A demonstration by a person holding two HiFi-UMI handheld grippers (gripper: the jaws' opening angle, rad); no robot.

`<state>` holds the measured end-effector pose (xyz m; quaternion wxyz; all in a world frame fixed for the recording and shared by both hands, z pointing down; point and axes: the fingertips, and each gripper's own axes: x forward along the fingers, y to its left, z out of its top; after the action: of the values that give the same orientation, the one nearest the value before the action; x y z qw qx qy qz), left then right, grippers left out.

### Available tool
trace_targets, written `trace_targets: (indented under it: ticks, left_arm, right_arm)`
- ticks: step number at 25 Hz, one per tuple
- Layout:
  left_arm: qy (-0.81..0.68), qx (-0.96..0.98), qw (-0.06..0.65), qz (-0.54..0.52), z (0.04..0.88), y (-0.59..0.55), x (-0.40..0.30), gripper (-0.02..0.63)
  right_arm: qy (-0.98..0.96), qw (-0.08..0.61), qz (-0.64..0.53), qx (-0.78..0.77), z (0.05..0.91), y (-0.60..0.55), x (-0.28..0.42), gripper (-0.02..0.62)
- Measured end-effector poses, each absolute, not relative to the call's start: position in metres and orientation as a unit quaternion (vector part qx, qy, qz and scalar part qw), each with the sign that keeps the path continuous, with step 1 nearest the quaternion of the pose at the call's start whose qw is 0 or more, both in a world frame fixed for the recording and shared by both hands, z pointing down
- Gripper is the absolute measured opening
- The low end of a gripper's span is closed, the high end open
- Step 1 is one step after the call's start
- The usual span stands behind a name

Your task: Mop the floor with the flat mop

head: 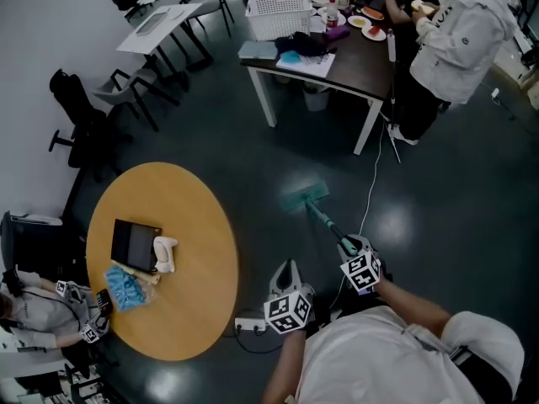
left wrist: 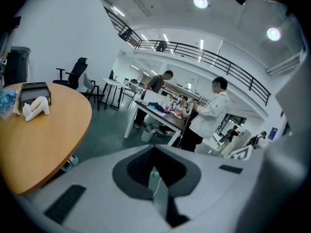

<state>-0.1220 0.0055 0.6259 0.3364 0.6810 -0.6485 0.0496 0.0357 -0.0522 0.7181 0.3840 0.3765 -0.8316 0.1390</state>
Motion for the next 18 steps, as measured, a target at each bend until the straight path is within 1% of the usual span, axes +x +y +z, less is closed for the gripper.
trace_targets:
  ticks: [4,9,13,18]
  left_arm:
    - [-0.651,0.680,0.334,0.037,0.620,0.002,-0.127,0.005]
    - [-0.650,0.679,0.339,0.037,0.621,0.004,-0.129,0.005]
    - [-0.647,0.677,0.349,0.042,0.627,0.010,-0.126,0.005]
    - [-0.644,0.673,0.360,0.051,0.633,0.018,-0.125,0.005]
  right_arm:
    - [-0.828,0.386,0.141,0.381,0.714,-0.012,0.060,0.114]
    - [-0.846,0.359,0.113,0.378,0.720,-0.009,0.044,0.114]
    - [-0.851,0.345,0.099,0.384,0.740,-0.042,0.018,0.115]
    - [-0.845,0.342,0.090,0.401,0.776,-0.127,-0.019,0.115]
